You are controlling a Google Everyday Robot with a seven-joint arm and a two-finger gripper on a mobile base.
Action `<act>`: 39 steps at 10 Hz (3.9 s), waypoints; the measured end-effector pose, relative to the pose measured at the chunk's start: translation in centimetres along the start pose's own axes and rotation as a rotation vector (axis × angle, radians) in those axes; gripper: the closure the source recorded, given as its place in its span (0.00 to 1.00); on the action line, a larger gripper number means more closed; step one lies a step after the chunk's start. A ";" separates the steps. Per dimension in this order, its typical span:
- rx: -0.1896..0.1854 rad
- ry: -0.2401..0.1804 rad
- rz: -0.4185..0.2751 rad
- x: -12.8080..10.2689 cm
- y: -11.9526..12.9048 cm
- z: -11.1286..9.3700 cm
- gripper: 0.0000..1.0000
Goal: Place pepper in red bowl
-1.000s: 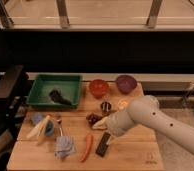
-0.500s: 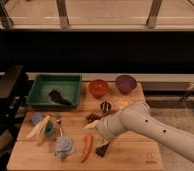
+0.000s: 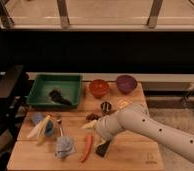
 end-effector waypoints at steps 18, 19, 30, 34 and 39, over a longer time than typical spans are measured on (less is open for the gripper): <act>-0.161 -0.076 0.002 3.8 4.1 8.8 0.35; -0.171 -0.073 0.009 4.0 4.5 8.9 0.35; -0.212 -0.100 0.059 4.3 6.8 10.4 1.00; -0.139 -0.120 0.058 4.2 6.1 9.2 1.00; 0.139 -0.170 0.034 2.6 -2.1 1.1 1.00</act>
